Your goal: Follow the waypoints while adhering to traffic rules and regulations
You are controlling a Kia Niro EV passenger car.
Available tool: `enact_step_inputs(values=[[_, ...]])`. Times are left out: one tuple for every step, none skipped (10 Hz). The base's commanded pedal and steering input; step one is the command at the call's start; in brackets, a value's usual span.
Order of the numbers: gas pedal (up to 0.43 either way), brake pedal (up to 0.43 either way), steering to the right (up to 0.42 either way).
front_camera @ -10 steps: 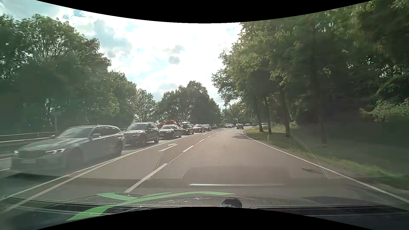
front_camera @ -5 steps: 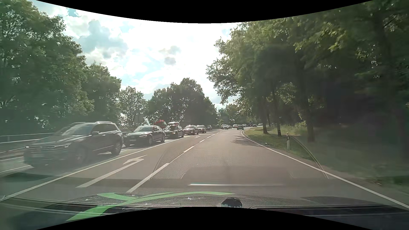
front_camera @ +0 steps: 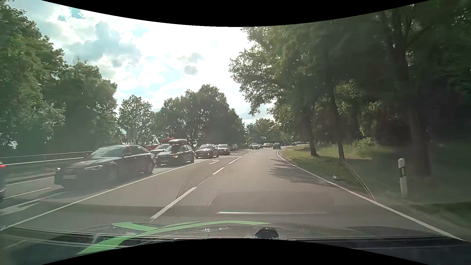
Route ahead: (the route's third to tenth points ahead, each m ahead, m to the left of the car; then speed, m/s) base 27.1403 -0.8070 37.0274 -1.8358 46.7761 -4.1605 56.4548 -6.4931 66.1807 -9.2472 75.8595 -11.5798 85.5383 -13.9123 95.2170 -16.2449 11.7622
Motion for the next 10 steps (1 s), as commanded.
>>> enact_step_inputs(values=[[0.157,0.0,0.014],[0.157,0.0,0.014],[0.169,0.0,0.014],[0.169,0.0,0.014],[0.197,0.0,0.014],[0.197,0.0,0.014],[0.197,0.0,0.013],[0.197,0.0,0.013],[0.197,0.0,0.014],[0.197,0.0,0.014]])
